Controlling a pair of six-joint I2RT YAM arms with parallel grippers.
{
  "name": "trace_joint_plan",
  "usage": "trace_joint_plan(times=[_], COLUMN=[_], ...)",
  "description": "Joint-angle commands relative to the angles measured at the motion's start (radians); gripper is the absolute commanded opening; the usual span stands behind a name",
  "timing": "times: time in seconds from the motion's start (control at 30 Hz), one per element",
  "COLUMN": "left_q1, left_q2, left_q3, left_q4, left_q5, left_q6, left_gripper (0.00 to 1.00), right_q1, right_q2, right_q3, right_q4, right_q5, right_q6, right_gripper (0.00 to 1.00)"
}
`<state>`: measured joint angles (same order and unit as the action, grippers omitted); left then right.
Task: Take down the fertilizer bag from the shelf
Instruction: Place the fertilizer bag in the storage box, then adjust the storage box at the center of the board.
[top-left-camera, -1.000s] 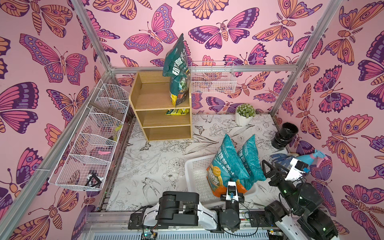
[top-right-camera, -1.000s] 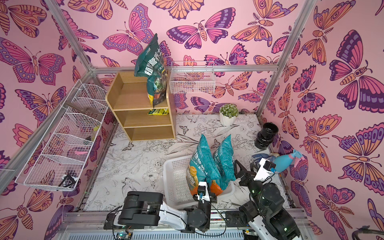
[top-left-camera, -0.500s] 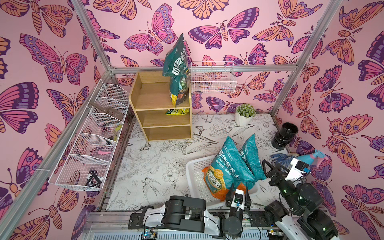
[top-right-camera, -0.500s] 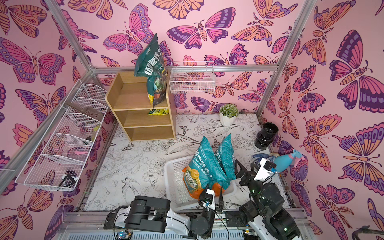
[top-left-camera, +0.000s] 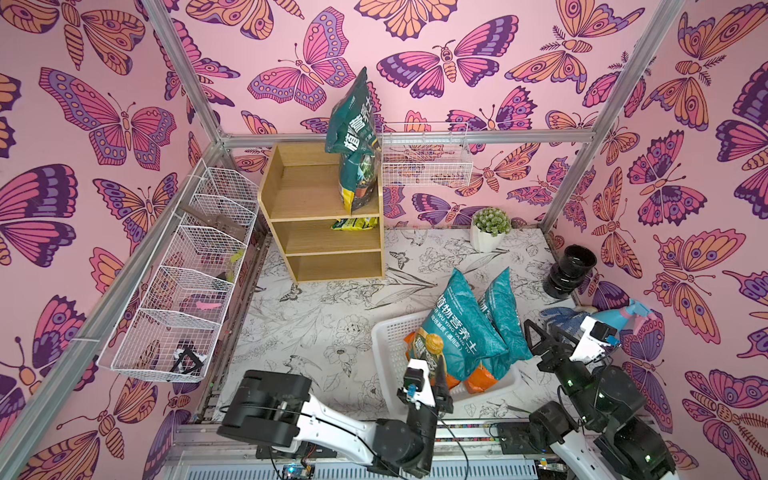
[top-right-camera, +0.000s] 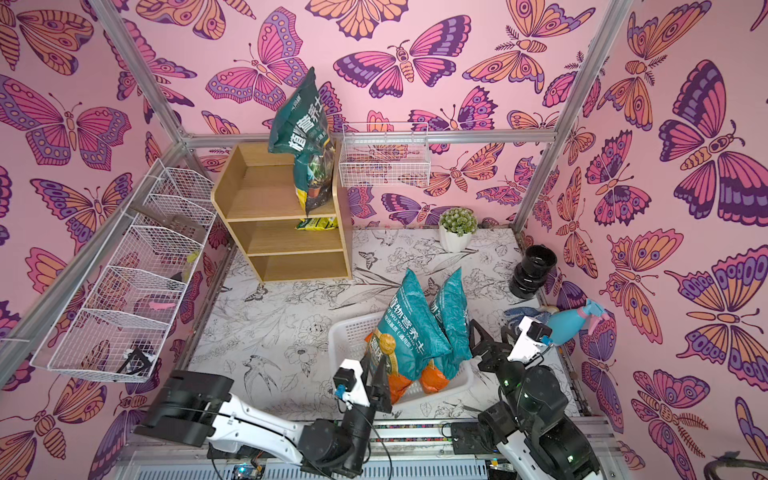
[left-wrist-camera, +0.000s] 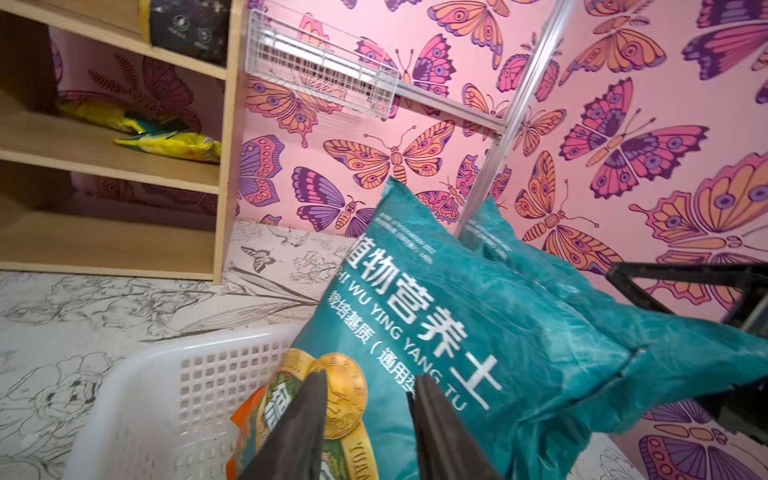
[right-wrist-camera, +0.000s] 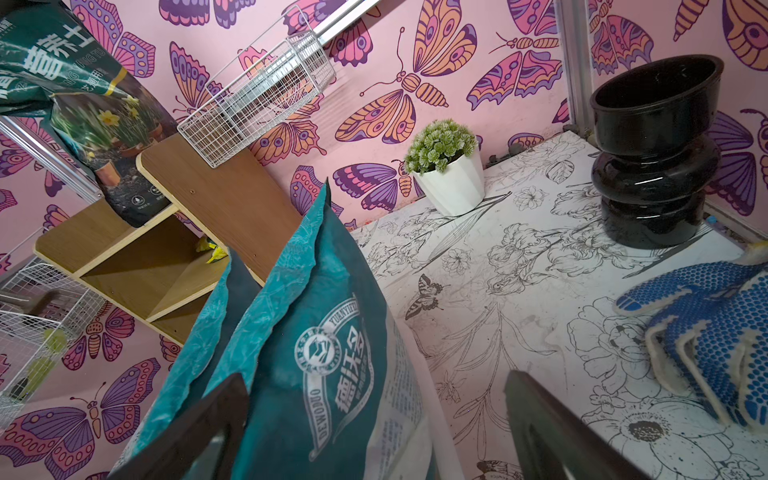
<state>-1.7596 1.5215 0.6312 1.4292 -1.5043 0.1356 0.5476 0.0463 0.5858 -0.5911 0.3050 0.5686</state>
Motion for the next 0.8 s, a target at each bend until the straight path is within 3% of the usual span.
trace_joint_plan(times=[0.0,0.2,0.27,0.33,0.37,0.4,0.43,0.47,0.57,0.67,0.77], left_q1=[0.014,0.057,0.087,0.136,0.167,0.256,0.41,0.474,0.43,0.449,0.491], left_q2=[-0.018,-0.062,-0.088,-0.15,-0.202,-0.301,-0.344,-0.34,-0.323,-0.278,-0.168], left_q3=[-0.045,-0.2,-0.242,-0.242,-0.229,-0.183,-0.112,-0.11,-0.128,-0.088,-0.011], left_q4=[-0.049,-0.065,-0.15,-0.447,-0.654,-1.124,-1.442,-1.435,-1.418,-1.409,-1.503], left_q5=[-0.141,-0.146,-0.116,-0.029,0.047,0.231,0.522,0.633,0.48,0.519,0.62], left_q6=[0.004,-0.246,-0.359,-0.555,-0.725,-1.061,-1.32,-1.294,-1.264,-1.213,-1.294], left_gripper=[0.0,0.0,0.0,0.0,0.0,0.0,0.0,0.0,0.0,0.0,0.0], right_q1=[0.006,0.006,0.006,0.006,0.006,0.006,0.006,0.006,0.006,0.007,0.006], right_q2=[-0.008,-0.02,-0.019,-0.019,-0.019,-0.018,-0.018,-0.017,-0.017,-0.015,-0.006], right_q3=[-0.007,-0.016,-0.017,-0.016,-0.017,-0.017,-0.017,-0.017,-0.017,-0.026,-0.023], right_q4=[0.003,0.001,0.001,0.002,0.002,0.002,0.002,0.002,0.001,0.017,0.014], right_q5=[-0.001,0.014,0.013,0.012,0.012,0.012,0.012,0.01,0.014,0.018,0.021], right_q6=[-0.012,-0.012,-0.012,-0.012,-0.012,-0.012,-0.012,-0.012,-0.012,-0.017,-0.017], right_gripper=[0.99,0.99,0.99,0.99,0.99,0.99,0.99,0.99,0.99,0.99,0.99])
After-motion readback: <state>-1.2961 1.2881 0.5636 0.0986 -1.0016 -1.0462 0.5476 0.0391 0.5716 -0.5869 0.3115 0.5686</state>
